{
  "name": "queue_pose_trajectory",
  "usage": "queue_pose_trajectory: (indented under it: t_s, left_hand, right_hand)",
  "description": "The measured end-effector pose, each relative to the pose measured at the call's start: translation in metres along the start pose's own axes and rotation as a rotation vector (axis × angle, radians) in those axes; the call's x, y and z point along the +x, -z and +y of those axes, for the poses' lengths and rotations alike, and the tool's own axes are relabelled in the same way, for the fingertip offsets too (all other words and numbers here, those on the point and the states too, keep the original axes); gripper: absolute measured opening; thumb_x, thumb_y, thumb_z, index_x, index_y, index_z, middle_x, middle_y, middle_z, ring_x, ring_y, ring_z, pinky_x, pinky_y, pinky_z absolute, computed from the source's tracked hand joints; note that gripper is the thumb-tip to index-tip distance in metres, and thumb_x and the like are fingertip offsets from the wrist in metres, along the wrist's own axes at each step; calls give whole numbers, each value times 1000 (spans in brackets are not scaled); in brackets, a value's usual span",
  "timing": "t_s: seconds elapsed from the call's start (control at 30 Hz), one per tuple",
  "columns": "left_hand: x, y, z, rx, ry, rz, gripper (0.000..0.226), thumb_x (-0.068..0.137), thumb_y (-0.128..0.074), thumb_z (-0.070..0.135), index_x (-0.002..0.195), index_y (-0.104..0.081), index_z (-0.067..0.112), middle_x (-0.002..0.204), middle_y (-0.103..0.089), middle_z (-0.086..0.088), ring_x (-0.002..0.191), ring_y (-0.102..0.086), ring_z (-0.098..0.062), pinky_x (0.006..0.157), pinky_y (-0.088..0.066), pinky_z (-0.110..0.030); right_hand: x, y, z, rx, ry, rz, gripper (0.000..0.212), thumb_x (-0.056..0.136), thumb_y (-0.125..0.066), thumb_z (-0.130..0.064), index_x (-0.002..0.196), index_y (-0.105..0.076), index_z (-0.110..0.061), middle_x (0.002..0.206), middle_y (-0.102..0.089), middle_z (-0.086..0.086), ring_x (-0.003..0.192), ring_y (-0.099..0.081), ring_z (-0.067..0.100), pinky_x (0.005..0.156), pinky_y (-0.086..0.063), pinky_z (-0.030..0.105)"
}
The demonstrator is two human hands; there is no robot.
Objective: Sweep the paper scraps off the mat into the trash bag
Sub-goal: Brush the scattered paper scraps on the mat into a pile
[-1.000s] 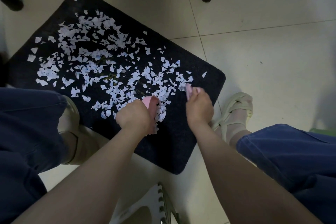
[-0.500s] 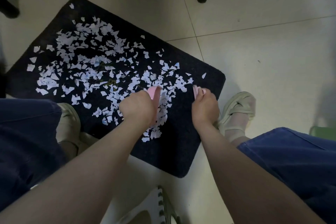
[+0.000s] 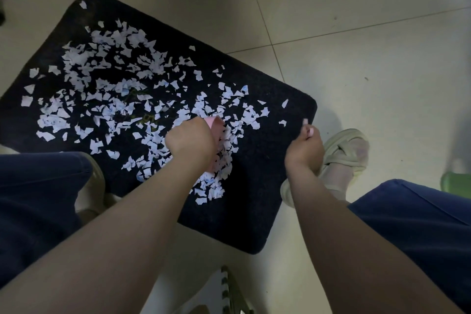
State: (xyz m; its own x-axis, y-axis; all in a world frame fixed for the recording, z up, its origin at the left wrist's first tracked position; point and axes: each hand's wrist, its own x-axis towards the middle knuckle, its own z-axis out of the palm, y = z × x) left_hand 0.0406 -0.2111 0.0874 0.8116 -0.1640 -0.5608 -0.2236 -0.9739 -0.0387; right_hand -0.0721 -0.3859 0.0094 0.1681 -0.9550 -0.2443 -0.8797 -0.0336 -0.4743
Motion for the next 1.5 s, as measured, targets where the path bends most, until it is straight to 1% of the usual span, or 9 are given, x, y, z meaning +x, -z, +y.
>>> queue_pose_trajectory:
  t_s: [0.1, 0.23, 0.37, 0.5, 0.77, 1.0, 1.1, 1.27, 1.5]
  left_hand:
    - [1, 0, -2, -15, 25, -4, 23, 94, -41, 17, 109, -55, 6, 75, -47, -5, 72, -48, -23, 49, -28, -22]
    - [5, 1, -5, -52, 64, -19, 24, 94, -42, 18, 111, -55, 7, 90, -57, -8, 77, -51, -25, 62, -37, -28]
    - [2, 0, -6, -51, 61, -13, 23, 93, -44, 17, 110, -55, 8, 82, -51, -7, 74, -50, -24, 52, -32, -25]
    - [0, 2, -5, -37, 56, -19, 25, 95, -43, 20, 113, -54, 6, 83, -49, -7, 74, -48, -24, 58, -36, -28]
    - [-3, 5, 0, -47, 35, -26, 35, 98, -36, 32, 112, -55, 5, 72, -45, -5, 71, -47, -22, 49, -27, -22]
    - [-5, 6, 0, -51, 29, -28, 28, 96, -37, 20, 113, -55, 5, 75, -45, -5, 73, -47, -23, 49, -25, -22]
    - [-5, 8, 0, -55, 21, -23, 31, 97, -35, 21, 115, -54, 5, 81, -46, -7, 73, -47, -23, 50, -25, -22]
    - [-5, 9, 2, -51, 37, -53, 29, 97, -35, 21, 112, -54, 6, 64, -38, -3, 52, -36, -16, 49, -25, -22]
    - [-6, 11, 0, -76, 49, -45, 29, 96, -36, 19, 111, -55, 3, 79, -47, -8, 75, -48, -25, 65, -38, -27]
  right_hand:
    - [-8, -2, -2, -57, 56, -166, 36, 100, -34, -52, 101, -64, -31, 93, -69, 4, 88, -63, 30, 73, -45, 33]
    - [-43, -13, -11, -86, 307, -326, 28, 101, -40, -38, 102, -67, -29, 93, -71, 7, 87, -65, 31, 74, -48, 33]
    - [-47, -8, -15, 6, 298, -200, 26, 101, -43, -35, 103, -66, -26, 91, -70, 10, 84, -64, 30, 65, -37, 29]
    - [-26, 0, -15, -13, 132, -49, 30, 103, -36, -34, 103, -63, -22, 95, -67, 8, 90, -60, 32, 66, -35, 31]
    - [-38, -12, -17, -53, 348, -383, 27, 100, -44, -40, 103, -68, -27, 88, -69, 2, 78, -60, 21, 67, -37, 26]
    - [-8, 7, -8, -44, 83, 36, 31, 101, -29, -45, 98, -57, -33, 86, -65, 0, 80, -60, 30, 68, -44, 33]
    - [-3, 5, -11, -44, 46, -150, 36, 101, -32, -49, 92, -60, -28, 81, -60, -2, 82, -59, 26, 70, -38, 31]
    - [-38, -17, -24, -76, 360, -422, 29, 100, -43, -43, 103, -68, -29, 82, -64, -2, 74, -58, 18, 65, -36, 25]
    - [-7, -1, -18, -15, 7, 30, 41, 100, -26, -52, 92, -56, -24, 87, -67, 3, 82, -62, 31, 74, -49, 37]
